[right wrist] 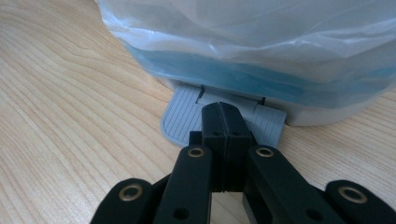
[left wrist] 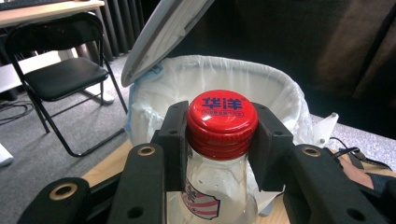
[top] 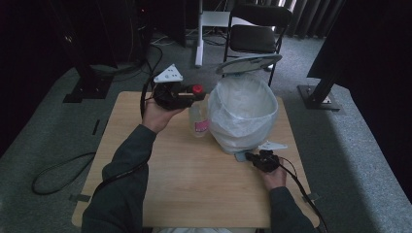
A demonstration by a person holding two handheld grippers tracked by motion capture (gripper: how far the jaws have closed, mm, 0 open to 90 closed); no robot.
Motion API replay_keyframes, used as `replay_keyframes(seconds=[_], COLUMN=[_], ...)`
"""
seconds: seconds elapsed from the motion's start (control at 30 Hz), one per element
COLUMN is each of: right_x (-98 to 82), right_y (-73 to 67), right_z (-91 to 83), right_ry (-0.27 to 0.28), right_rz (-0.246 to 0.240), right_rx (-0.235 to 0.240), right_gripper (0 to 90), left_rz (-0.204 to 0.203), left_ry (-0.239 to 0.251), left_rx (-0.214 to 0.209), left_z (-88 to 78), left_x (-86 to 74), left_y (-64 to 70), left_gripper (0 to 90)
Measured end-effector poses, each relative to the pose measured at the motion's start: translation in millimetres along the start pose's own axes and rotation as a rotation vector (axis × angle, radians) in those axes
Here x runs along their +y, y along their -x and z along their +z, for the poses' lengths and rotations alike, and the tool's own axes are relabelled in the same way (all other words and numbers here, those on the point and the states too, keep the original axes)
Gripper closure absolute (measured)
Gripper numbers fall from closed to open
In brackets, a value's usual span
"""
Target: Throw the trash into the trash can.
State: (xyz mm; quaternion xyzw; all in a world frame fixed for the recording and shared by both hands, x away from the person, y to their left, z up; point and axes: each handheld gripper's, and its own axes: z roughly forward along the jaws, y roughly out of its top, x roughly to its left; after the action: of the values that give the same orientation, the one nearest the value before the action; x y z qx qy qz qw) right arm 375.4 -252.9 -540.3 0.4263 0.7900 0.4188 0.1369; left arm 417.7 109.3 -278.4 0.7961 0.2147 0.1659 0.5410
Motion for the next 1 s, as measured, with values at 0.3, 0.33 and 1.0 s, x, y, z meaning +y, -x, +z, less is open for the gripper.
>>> replay_keyframes(seconds=[0.3, 0.33, 1.0], right_x=[-0.1, -0.1, -0.2], right_y=[0.2, 0.3, 0.5], right_z=[0.0, 0.0, 0.1], right_ry=[0.001, 0.000, 0.001], right_rz=[0.003, 0.002, 0.002], right_rx=[0.002, 0.001, 0.001], right_gripper=[90.0, 90.0, 90.0], left_rz=[-0.002, -0.001, 0.012], left_ry=[0.012, 0.012, 0.040], left_rx=[-0.011, -0.011, -0.007], left_z=[-2.8, -2.9, -10.5], left_x=[16.7, 18.6, 55.6], left_y=[-2.6, -2.6, -7.5], left_gripper=[62.9, 62.9, 62.9])
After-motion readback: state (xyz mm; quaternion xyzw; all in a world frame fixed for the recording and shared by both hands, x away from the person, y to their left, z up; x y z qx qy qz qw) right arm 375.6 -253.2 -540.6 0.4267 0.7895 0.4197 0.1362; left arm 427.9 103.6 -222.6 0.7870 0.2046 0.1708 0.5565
